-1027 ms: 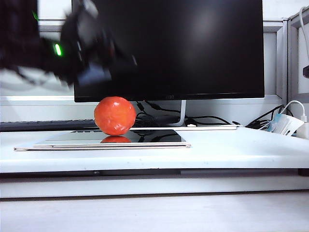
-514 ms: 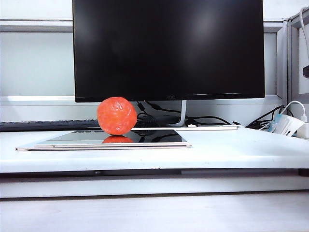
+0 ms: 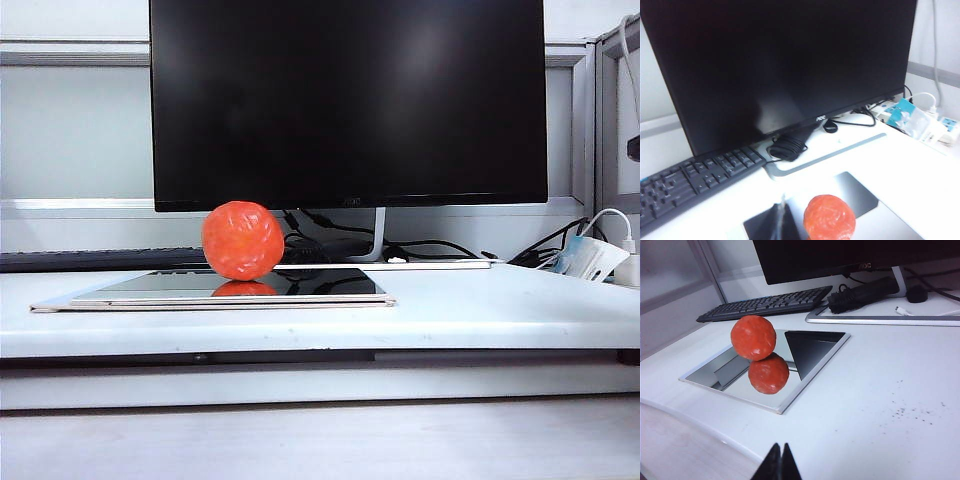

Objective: Place the orange on the center of the mirror.

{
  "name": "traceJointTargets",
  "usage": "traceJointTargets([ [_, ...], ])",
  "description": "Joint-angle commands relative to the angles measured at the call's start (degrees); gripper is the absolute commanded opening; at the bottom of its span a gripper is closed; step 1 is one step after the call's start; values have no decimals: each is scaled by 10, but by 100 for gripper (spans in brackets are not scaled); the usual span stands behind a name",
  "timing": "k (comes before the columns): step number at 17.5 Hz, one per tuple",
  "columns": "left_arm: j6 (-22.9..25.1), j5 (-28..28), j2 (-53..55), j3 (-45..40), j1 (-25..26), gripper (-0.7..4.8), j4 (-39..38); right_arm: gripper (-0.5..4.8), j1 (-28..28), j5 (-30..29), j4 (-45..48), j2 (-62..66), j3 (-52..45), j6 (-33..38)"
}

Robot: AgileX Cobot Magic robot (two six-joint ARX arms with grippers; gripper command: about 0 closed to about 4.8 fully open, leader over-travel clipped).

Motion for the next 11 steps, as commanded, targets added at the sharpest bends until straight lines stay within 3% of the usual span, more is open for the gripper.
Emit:
traceJointTargets([
  [1,0,115,-70,1,84,-5,-37,0,0,-1,10,0,-4,0],
  [2,31,152,-109,1,135,-5,-61,0,0,-2,10,0,-4,0],
  [3,30,151,-135,1,164,-5,-80,0,1,-1,10,0,-4,0],
  [5,36,86,-220,-9,221,-5,-163,0,0,-1,10,0,-4,0],
  [7,32,33,-293,-77,239,-5,-141,0,0,-1,10,0,-4,0],
  [11,7,31,-311,-182,240,-5,-52,0,0,-1,9,0,-4,0],
])
